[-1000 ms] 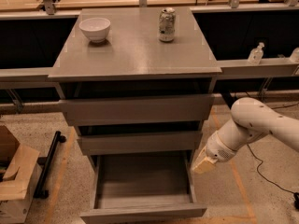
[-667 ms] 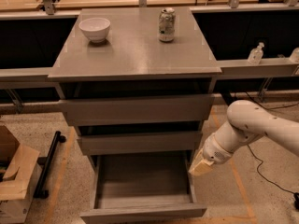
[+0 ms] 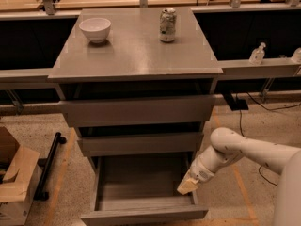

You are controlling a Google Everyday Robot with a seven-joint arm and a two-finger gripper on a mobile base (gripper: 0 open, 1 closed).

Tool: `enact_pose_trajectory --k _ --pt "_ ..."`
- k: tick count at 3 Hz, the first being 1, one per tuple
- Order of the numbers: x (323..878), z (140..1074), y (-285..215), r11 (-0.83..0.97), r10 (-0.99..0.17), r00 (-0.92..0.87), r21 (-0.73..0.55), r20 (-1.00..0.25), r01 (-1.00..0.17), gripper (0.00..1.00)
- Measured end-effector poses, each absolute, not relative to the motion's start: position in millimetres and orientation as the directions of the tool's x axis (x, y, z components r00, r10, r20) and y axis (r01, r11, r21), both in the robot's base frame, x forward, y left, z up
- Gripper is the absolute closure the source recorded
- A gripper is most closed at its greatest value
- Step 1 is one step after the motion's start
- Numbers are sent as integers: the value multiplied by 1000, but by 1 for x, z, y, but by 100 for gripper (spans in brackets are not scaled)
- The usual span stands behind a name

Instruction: Close bottom drawer

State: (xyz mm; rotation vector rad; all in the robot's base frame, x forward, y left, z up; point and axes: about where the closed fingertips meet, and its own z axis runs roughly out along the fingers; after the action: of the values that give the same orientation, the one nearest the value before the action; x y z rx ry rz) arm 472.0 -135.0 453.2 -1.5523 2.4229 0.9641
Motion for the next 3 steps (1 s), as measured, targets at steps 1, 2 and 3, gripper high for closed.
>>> enact_pose_trajectory --k 1,2,3 --pt "463 355 -121 338 -718 -584 543 -379 -769 100" --pt "453 346 -119 329 -719 -589 565 -370 -757 100" --pt "453 322 -122 370 -752 -596 569 -281 -735 100"
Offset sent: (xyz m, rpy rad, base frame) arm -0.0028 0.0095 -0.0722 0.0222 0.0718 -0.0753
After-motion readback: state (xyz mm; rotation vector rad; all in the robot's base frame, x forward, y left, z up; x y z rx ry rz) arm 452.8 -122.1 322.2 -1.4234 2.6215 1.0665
